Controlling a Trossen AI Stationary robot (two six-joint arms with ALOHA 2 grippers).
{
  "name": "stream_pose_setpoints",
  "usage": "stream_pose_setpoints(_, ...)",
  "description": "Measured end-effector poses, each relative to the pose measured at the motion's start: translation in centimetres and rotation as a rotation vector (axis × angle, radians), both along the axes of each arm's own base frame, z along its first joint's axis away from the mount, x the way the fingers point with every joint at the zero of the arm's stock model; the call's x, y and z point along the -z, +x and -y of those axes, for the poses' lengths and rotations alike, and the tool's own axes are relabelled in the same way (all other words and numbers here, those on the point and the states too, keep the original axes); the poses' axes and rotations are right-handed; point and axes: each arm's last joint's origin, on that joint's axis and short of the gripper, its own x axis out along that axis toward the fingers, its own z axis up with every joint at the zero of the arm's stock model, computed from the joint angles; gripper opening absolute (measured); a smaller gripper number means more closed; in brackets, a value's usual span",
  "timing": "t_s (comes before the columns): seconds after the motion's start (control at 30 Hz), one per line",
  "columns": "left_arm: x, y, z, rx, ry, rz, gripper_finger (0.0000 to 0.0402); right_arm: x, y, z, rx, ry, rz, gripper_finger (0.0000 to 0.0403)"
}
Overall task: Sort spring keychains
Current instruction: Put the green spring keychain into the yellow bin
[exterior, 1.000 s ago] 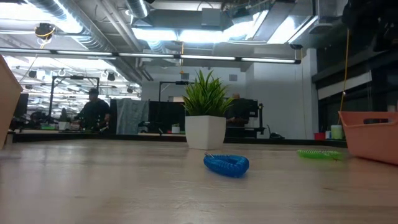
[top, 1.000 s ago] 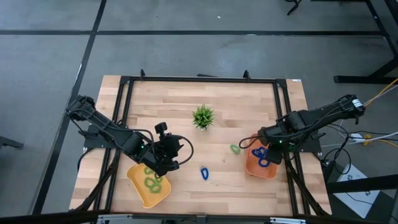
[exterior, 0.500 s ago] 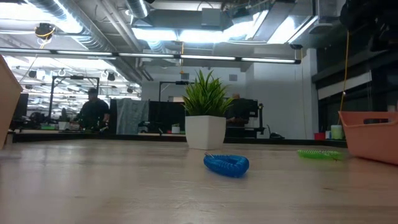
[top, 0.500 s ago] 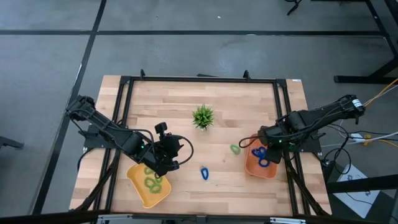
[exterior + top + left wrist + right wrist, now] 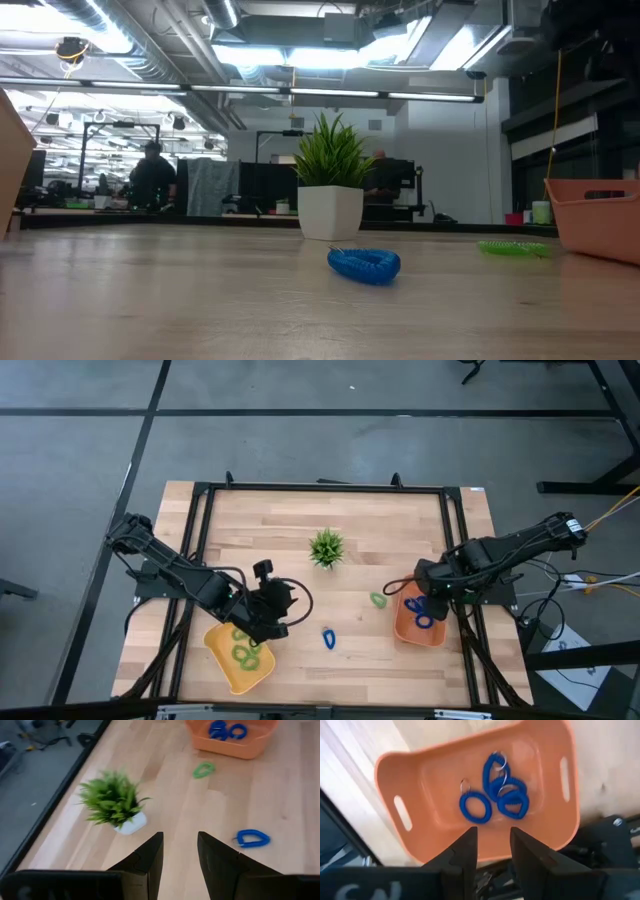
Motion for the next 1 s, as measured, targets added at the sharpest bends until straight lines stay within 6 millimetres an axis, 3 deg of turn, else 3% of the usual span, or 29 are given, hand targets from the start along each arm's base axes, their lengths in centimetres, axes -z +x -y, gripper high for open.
stream_pose_setpoints(0.4,-0.2,1.1,0.9,0.133,-0.061,0.031,0.0116,-0.4,1.7,-0.2,0.007,-0.047,0.206,0.0116)
stream_pose_setpoints(0.87,5.0,5.6,1.0,0.305,-0.102,-0.167,0.0116,-0.9,2.8,-0.2,-0.036,-0.166,0.364,0.0116)
stream_pose_setpoints(1.0,5.4,6.0,0.9,0.292,-0.114,-0.166,0.0116,-0.9,3.9,-0.4,-0.023,-0.19,0.44,0.0116)
